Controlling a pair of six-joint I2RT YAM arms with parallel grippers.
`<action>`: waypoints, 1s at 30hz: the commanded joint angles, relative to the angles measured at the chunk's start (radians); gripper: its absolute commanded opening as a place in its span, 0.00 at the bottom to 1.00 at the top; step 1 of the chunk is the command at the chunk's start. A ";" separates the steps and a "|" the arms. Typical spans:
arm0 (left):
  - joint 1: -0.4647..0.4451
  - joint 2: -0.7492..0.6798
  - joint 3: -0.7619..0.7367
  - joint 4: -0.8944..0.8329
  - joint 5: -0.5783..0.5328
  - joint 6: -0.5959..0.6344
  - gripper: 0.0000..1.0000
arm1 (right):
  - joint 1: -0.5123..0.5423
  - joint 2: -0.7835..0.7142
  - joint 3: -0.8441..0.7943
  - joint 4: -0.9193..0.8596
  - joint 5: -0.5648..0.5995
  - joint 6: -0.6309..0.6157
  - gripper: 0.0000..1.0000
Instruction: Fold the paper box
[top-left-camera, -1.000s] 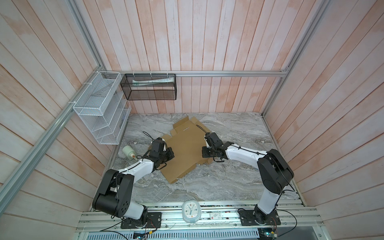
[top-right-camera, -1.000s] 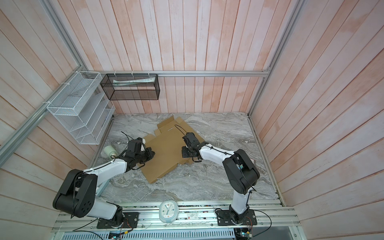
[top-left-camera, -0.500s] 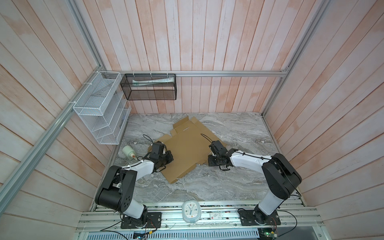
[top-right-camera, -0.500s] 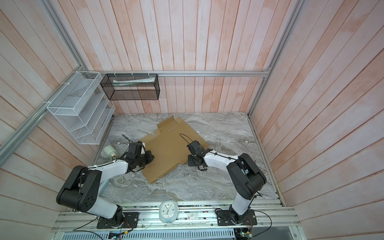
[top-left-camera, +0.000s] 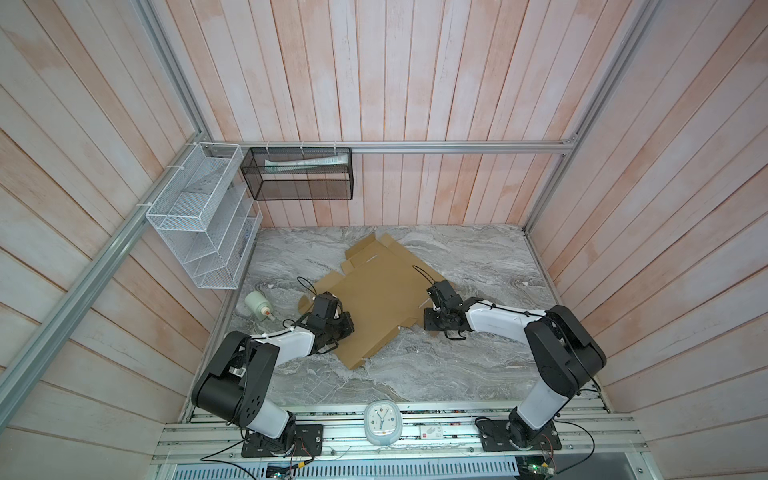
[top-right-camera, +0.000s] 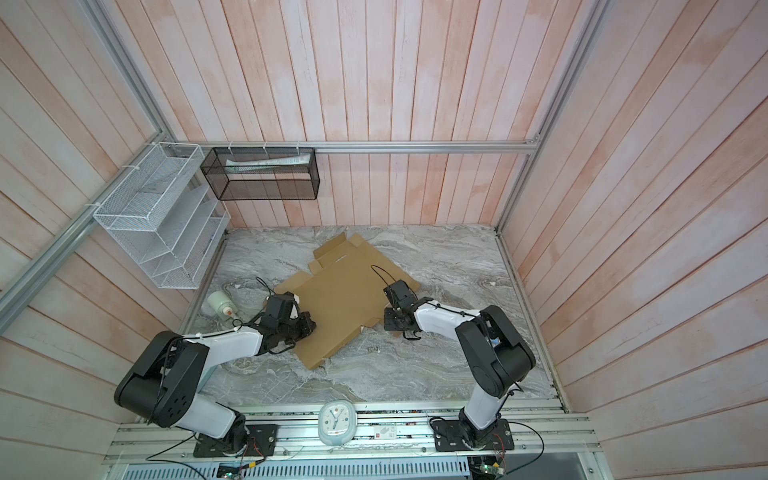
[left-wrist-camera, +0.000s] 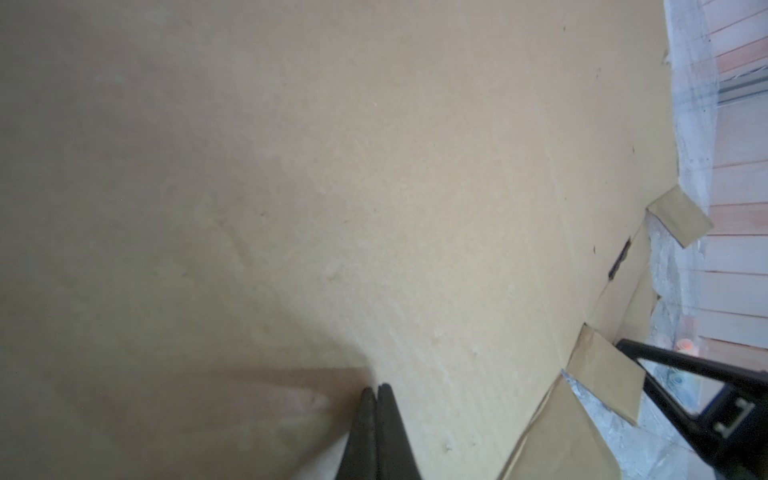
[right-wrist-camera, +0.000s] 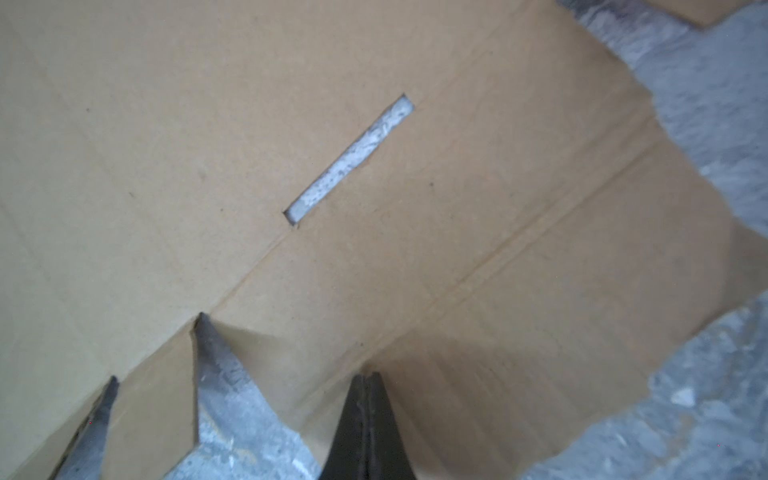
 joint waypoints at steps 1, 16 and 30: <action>-0.044 0.015 -0.024 -0.001 -0.023 -0.036 0.00 | -0.042 0.069 0.023 -0.039 0.002 -0.056 0.03; -0.319 0.076 0.073 0.046 -0.035 -0.134 0.00 | -0.169 0.223 0.202 0.031 0.038 -0.252 0.01; -0.033 0.045 0.434 -0.144 0.005 0.131 0.52 | -0.167 -0.116 0.085 0.091 0.071 -0.234 0.15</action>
